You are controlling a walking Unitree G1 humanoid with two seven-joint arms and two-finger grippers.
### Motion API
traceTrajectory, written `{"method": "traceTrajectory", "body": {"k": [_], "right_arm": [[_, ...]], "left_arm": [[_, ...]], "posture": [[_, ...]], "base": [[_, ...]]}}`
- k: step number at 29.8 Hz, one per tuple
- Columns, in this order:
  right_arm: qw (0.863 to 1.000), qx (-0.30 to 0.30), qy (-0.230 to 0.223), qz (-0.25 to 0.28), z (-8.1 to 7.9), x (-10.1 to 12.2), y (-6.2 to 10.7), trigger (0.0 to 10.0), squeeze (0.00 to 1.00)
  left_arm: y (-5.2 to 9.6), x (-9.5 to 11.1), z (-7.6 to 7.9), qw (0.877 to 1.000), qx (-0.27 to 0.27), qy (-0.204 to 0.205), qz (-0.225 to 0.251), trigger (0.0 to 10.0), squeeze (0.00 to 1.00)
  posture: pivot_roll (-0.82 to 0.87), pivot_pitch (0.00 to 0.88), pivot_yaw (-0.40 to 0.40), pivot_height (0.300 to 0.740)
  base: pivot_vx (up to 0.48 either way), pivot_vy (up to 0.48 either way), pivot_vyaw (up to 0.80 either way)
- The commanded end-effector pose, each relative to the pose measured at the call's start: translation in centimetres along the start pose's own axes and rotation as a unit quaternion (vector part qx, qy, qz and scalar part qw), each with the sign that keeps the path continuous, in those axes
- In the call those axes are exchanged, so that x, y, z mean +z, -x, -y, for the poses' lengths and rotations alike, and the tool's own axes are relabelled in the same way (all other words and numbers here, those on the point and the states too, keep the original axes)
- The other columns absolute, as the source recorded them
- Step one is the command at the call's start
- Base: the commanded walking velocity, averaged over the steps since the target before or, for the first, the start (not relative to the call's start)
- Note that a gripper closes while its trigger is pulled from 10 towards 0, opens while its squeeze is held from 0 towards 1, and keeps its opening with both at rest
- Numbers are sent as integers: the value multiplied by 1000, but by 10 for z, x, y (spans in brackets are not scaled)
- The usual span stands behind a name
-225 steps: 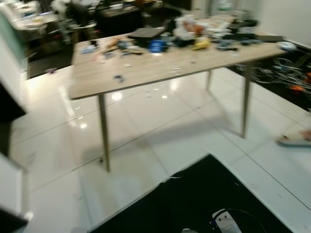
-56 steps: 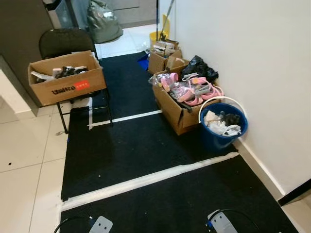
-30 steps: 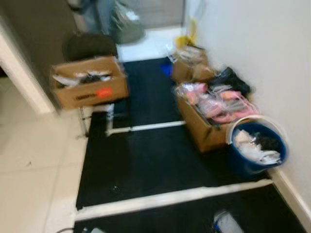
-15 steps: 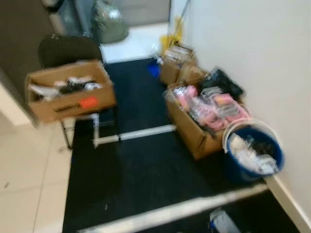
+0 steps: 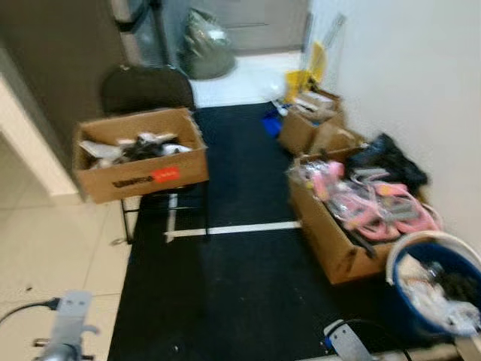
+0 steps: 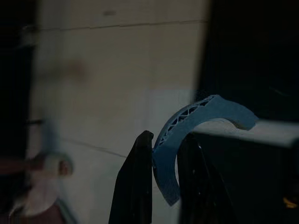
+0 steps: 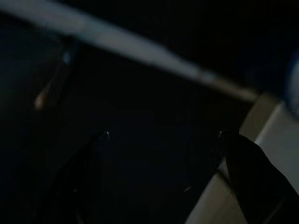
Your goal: Picking trash to rubbish bin
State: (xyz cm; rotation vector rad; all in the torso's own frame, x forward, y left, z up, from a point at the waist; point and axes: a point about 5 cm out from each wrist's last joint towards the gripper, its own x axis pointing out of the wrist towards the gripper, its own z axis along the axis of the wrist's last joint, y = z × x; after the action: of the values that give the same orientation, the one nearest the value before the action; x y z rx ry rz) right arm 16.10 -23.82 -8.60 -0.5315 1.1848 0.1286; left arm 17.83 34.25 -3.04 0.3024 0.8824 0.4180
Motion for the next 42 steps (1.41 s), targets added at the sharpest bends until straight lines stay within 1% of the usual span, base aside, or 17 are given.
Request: {"method": "traceTrajectory", "body": {"k": [1,2,3,4,5,6,8,9,10,14,15,16,21,23,27,32,42], "right_arm": [[1000,7,10,-3,-9,-1,0,10000,0],[1000,6,13,-4,-9,-1,0,10000,0],[1000,6,13,-4,-9,-1,0,10000,0],[1000,9,15,-5,-12,-1,0,10000,0],[1000,11,14,-5,-13,-1,0,10000,0],[1000,11,14,-5,-13,-1,0,10000,0],[1000,13,13,-5,-15,-1,0,10000,0],[1000,15,8,-5,-16,-2,0,10000,0],[1000,15,8,-5,-16,-2,0,10000,0],[1000,15,-5,-7,-19,-2,0,10000,0],[1000,15,-5,-7,-19,-2,0,10000,0],[1000,14,-10,-7,-20,-3,0,10000,0],[1000,14,-15,-8,-21,-3,0,10000,0],[1000,15,-19,-10,-23,-5,0,10000,0],[1000,14,-23,-14,-24,-7,0,10000,0],[999,13,-26,-16,-25,-9,0,10000,0],[999,13,-25,-16,-27,-9,0,10000,0]], "left_arm": [[-3,30,-8,998,16,22,56,10000,0],[-3,38,-11,997,21,26,71,10000,0],[-3,38,-11,997,21,26,71,10000,0],[-3,62,-16,993,29,22,113,10000,0],[-2,73,-17,991,31,17,133,10000,0],[-2,73,-17,991,31,17,133,10000,0],[0,93,-20,985,35,18,166,10000,0],[2,109,-24,980,37,20,194,10000,0],[2,109,-24,980,37,20,194,10000,0],[11,150,-27,964,19,31,264,10000,0],[11,150,-27,964,19,31,264,10000,0],[16,166,-26,957,2,32,290,10000,0],[20,181,-21,948,-21,49,315,10000,0],[22,189,-15,940,-47,75,330,10000,0],[26,198,-3,930,-83,87,347,10000,0],[28,205,4,924,-107,87,356,10000,0],[30,210,7,918,-125,78,367,10000,0]], "posture": [[10,46,28,740],[10,46,28,740],[10,46,28,740],[15,50,31,740],[15,52,32,740],[15,52,32,740],[14,53,39,740],[11,53,45,740],[11,53,45,740],[4,50,66,740],[4,50,66,740],[-2,49,73,740],[-5,49,79,740],[-11,48,84,740],[-17,49,90,740],[-18,50,94,740],[-21,48,94,740]], "base": [[326,0,0],[326,0,0],[326,0,0],[330,0,0],[326,0,0],[326,0,0],[326,0,0],[330,0,0],[330,0,0],[326,0,0],[326,0,0],[326,0,0],[320,0,0],[311,0,0],[309,0,0],[308,0,0],[307,0,0]]}}
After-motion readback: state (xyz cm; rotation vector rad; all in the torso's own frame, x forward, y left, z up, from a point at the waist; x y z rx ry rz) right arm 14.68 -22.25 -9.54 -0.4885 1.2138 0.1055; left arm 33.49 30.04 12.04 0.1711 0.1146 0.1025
